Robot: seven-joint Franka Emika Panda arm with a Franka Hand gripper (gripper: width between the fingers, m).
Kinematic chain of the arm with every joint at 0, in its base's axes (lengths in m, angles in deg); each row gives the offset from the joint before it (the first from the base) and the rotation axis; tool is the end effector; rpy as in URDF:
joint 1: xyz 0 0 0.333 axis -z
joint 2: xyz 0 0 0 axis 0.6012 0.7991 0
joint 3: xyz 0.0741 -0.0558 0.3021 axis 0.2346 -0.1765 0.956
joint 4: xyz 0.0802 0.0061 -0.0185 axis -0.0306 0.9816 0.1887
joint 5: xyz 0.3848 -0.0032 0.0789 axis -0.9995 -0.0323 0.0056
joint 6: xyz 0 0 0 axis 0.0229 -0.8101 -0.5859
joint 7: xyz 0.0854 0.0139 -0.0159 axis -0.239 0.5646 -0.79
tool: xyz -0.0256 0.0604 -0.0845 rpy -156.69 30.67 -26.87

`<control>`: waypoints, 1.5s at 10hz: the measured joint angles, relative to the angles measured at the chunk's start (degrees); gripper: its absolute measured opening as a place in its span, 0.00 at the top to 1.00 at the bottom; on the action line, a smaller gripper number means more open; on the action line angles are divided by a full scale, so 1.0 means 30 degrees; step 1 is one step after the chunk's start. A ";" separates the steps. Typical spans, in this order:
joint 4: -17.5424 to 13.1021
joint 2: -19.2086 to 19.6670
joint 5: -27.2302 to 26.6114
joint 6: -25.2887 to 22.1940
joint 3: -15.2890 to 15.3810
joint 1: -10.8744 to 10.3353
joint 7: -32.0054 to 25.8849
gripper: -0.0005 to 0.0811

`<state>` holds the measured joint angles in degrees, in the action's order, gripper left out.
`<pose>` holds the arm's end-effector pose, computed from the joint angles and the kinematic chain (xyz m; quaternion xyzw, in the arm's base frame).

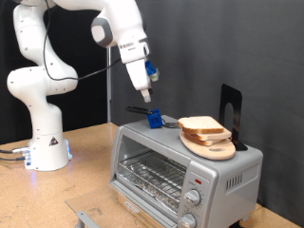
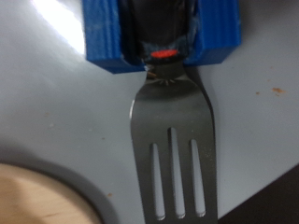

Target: Make a piece of toast with the oven

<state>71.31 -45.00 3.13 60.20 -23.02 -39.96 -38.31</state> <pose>0.3897 0.1460 0.4427 -0.9854 -0.0373 -0.1312 0.1021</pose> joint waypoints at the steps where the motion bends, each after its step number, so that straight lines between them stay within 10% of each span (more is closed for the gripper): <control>1: 0.0169 0.0426 -0.0022 0.0641 0.0219 -0.0073 -0.0080 0.01; 15: 0.0784 0.2922 -0.0439 0.3418 0.1120 -0.0249 -0.0118 0.12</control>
<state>73.66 -36.23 1.82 70.45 -19.66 -40.71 -38.67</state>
